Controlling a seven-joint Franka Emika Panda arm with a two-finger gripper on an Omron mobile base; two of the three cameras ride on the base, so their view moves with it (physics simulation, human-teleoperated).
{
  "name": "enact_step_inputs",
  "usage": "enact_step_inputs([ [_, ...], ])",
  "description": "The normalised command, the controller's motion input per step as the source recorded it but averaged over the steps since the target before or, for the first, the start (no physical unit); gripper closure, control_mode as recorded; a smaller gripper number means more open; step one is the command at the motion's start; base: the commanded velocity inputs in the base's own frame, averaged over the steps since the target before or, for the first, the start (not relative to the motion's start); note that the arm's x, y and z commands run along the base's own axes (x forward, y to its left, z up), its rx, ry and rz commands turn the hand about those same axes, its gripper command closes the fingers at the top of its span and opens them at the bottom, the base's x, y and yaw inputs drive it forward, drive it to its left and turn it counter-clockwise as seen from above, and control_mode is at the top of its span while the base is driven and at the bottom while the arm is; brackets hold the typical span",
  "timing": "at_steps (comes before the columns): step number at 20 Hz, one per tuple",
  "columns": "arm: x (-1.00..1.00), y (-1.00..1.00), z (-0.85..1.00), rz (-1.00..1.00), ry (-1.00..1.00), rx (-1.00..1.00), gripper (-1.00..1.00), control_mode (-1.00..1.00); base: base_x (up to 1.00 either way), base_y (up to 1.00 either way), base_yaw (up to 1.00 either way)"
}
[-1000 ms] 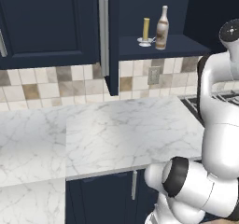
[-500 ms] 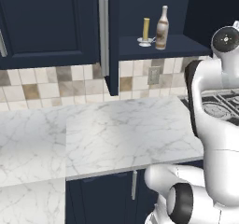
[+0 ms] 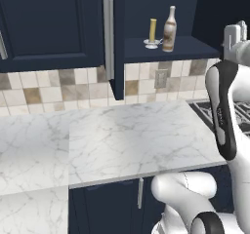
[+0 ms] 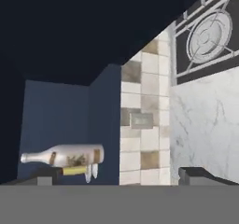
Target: Get the candle and the liquor from the cabinet and move them to the dining counter.
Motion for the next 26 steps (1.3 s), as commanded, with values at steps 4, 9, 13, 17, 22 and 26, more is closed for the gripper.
enact_step_inputs([
  [4,-0.09,0.47,0.19,0.65,0.1,-0.13,-1.0,-1.0,0.0,0.0,0.0],
  [9,-0.01,0.37,0.25,0.46,0.11,-0.16,-1.0,-1.0,0.0,0.0,0.0],
  [13,-0.01,0.26,0.2,0.25,0.06,-0.26,-1.0,-1.0,0.0,0.0,0.0],
  [17,0.0,0.23,0.08,0.09,0.05,-0.35,-1.0,-1.0,0.0,0.0,0.0],
  [22,0.0,0.09,-0.09,0.04,-0.22,-0.38,-1.0,-1.0,0.0,0.0,0.0],
  [26,0.07,0.0,-0.14,0.0,-0.39,-0.36,-1.0,-1.0,0.0,0.0,0.0],
])
